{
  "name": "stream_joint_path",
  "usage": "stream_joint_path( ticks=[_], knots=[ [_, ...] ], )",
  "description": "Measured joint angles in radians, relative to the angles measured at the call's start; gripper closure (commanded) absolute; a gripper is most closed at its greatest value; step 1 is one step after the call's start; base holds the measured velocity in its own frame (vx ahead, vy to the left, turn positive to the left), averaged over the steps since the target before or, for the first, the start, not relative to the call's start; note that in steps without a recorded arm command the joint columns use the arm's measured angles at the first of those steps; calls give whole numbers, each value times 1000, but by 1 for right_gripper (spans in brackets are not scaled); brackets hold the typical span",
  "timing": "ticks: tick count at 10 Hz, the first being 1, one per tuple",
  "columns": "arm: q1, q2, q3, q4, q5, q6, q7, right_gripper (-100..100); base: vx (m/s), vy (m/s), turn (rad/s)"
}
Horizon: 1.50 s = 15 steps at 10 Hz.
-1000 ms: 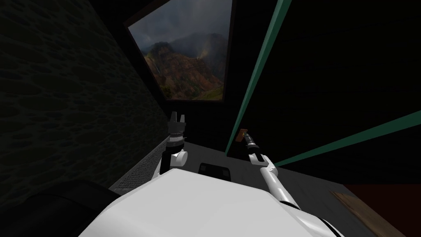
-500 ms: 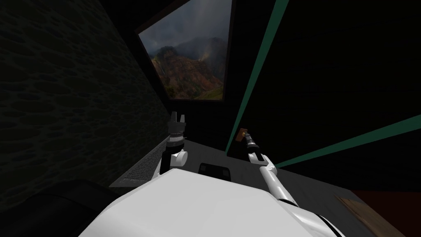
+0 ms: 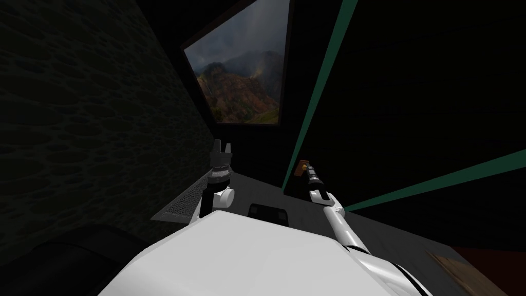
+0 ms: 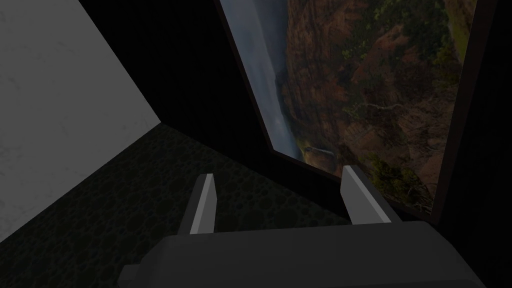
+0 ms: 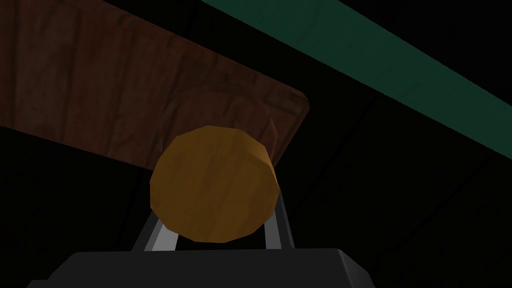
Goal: Pull the door open
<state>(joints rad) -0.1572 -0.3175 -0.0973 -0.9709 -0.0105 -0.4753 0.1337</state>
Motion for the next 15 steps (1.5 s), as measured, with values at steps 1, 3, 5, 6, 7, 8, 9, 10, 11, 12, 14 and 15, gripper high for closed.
stream_joint_path(
  ticks=[1, 3, 5, 6, 7, 8, 9, 10, 11, 12, 14, 15],
  knots=[
    [-3, -1, 1, 5, -10, -1, -19, 100, -55, -42, 69],
    [-12, -4, 5, 16, -52, 0, -74, 100, -74, -54, 118],
    [-19, -2, 10, 26, -83, -2, -123, 100, -60, -29, 64],
    [-18, -1, 11, 25, -93, -1, -142, 100, -63, -23, 94],
    [-20, -3, 12, 29, -111, 1, -167, 100, -84, -50, 158],
    [-32, -5, 14, 47, -137, 0, -195, 100, -67, -47, 48],
    [-31, -1, 15, 42, -148, 2, -217, 100, -64, -40, 96],
    [-39, -3, 19, 57, -167, -2, -244, 100, -50, -33, 65],
    [-42, -3, 21, 64, -177, -7, -265, 100, -69, -34, 83],
    [-44, -4, 23, 64, -196, -3, -290, 100, -54, -24, 63],
    [-50, -8, 27, 72, -225, 1, -338, 100, -72, -31, 103],
    [-59, -7, 28, 83, -250, 1, -366, 100, -71, -40, 79]
  ],
)
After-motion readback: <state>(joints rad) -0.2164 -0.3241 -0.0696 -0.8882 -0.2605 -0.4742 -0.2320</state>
